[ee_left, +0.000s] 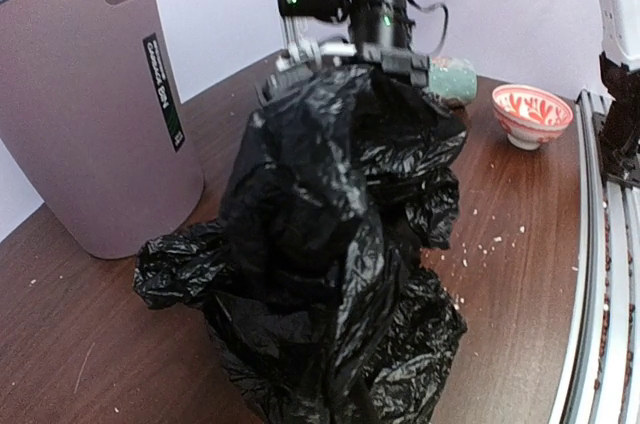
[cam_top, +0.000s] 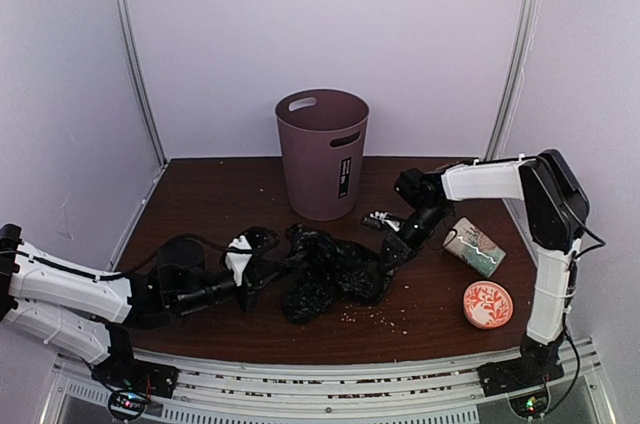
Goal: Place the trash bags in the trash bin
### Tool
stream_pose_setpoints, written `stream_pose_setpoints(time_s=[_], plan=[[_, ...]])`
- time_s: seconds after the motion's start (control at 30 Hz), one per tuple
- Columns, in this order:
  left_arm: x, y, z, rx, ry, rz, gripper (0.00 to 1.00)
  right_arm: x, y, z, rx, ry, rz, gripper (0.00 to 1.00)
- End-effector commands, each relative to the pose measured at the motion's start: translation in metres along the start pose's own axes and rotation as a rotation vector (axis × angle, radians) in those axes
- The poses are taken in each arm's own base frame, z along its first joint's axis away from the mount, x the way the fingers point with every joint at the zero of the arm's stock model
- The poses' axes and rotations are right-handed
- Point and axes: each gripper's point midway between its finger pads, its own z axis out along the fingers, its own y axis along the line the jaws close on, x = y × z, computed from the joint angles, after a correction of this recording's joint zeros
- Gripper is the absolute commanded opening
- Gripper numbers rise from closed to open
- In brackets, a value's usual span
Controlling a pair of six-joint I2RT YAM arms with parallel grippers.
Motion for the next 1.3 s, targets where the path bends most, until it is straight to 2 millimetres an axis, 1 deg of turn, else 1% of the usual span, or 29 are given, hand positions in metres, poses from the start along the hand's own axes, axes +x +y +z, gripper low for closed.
stream_pose_setpoints(time_s=[0.0, 0.03, 0.07, 0.1, 0.13, 0.17, 0.2, 0.23, 0.27, 0.3, 0.33, 0.37, 0.4, 0.43, 0.47, 0.5, 0.53, 0.57, 0.6, 0.63, 0.67, 0.7, 0.77, 0.9, 0.93, 1.03, 1.1, 1.17, 1.27], plan=[[0.002, 0.003, -0.005, -0.024, 0.068, 0.011, 0.00, -0.066, -0.004, -0.109, 0.266, -0.296, -0.126, 0.00], [0.001, 0.010, -0.009, -0.067, 0.076, 0.019, 0.00, -0.076, 0.000, -0.137, 0.344, -0.360, -0.166, 0.00], [-0.006, 0.022, -0.014, -0.145, 0.065, 0.022, 0.00, -0.086, 0.008, -0.164, 0.409, -0.425, -0.213, 0.00], [-0.016, 0.032, -0.020, -0.211, 0.040, 0.031, 0.00, -0.093, 0.022, -0.189, 0.458, -0.496, -0.264, 0.00], [-0.036, 0.036, -0.027, -0.257, -0.006, 0.055, 0.00, -0.100, 0.043, -0.212, 0.479, -0.572, -0.320, 0.00], [-0.066, 0.028, -0.038, -0.275, -0.083, 0.100, 0.00, -0.104, 0.067, -0.232, 0.484, -0.652, -0.378, 0.00], [-0.103, 0.011, -0.054, -0.267, -0.201, 0.163, 0.00, -0.104, 0.097, -0.247, 0.472, -0.720, -0.448, 0.00], [-0.136, -0.010, -0.073, -0.247, -0.322, 0.228, 0.00, -0.100, 0.128, -0.258, 0.437, -0.773, -0.537, 0.00], [-0.162, -0.022, -0.088, -0.247, -0.403, 0.255, 0.00, -0.092, 0.160, -0.270, 0.413, -0.840, -0.628, 0.00], [-0.177, -0.030, -0.092, -0.252, -0.421, 0.285, 0.00, -0.081, 0.181, -0.271, 0.412, -0.873, -0.709, 0.00], [-0.171, -0.040, -0.078, -0.237, -0.363, 0.334, 0.00, -0.065, 0.193, -0.268, 0.445, -0.878, -0.779, 0.00], [-0.153, -0.046, -0.061, -0.231, -0.274, 0.390, 0.00, -0.060, 0.180, -0.249, 0.480, -0.823, -0.773, 0.00], [-0.120, -0.049, -0.042, -0.243, -0.161, 0.448, 0.00, -0.052, 0.150, -0.224, 0.526, -0.727, -0.730, 0.00], [-0.083, -0.049, -0.024, -0.249, -0.047, 0.481, 0.00, -0.040, 0.118, -0.196, 0.566, -0.616, -0.698, 0.00], [-0.038, -0.053, -0.008, -0.227, 0.084, 0.512, 0.00, -0.020, 0.084, -0.164, 0.595, -0.494, -0.665, 0.00], [0.003, -0.060, 0.003, -0.192, 0.197, 0.524, 0.00, -0.004, 0.063, -0.144, 0.608, -0.415, -0.645, 0.00], [0.039, -0.066, 0.010, -0.164, 0.302, 0.526, 0.00, 0.009, 0.051, -0.130, 0.604, -0.372, -0.623, 0.00], [0.074, -0.068, 0.012, -0.174, 0.410, 0.545, 0.00, 0.016, 0.045, -0.123, 0.603, -0.369, -0.609, 0.00], [0.093, -0.073, 0.013, -0.194, 0.471, 0.561, 0.00, 0.021, 0.043, -0.118, 0.596, -0.377, -0.601, 0.00], [0.105, -0.076, 0.015, -0.219, 0.513, 0.583, 0.00, 0.025, 0.045, -0.116, 0.584, -0.389, -0.601, 0.00], [0.112, -0.079, 0.016, -0.231, 0.533, 0.597, 0.00, 0.026, 0.049, -0.117, 0.572, -0.408, -0.602, 0.00], [0.112, -0.082, 0.017, -0.236, 0.534, 0.597, 0.00, 0.027, 0.053, -0.118, 0.559, -0.424, -0.602, 0.00], [0.100, -0.086, 0.018, -0.228, 0.491, 0.550, 0.00, 0.026, 0.062, -0.122, 0.537, -0.451, -0.608, 0.00], [0.061, -0.093, 0.013, -0.179, 0.337, 0.415, 0.00, 0.018, 0.068, -0.129, 0.507, -0.494, -0.568, 0.00], [0.051, -0.095, 0.012, -0.163, 0.304, 0.384, 0.11, 0.014, 0.068, -0.132, 0.506, -0.509, -0.553, 0.00], [0.024, -0.101, 0.005, -0.103, 0.220, 0.288, 0.57, 0.007, 0.062, -0.138, 0.508, -0.542, -0.501, 0.00], [0.010, -0.105, 0.000, -0.030, 0.184, 0.215, 0.69, 0.005, 0.055, -0.141, 0.505, -0.554, -0.468, 0.00], [0.001, -0.111, -0.007, 0.076, 0.158, 0.140, 0.73, 0.005, 0.049, -0.142, 0.493, -0.570, -0.449, 0.00], [-0.011, -0.108, -0.021, 0.150, 0.104, 0.026, 0.77, 0.008, 0.043, -0.140, 0.480, -0.590, -0.437, 0.00]])
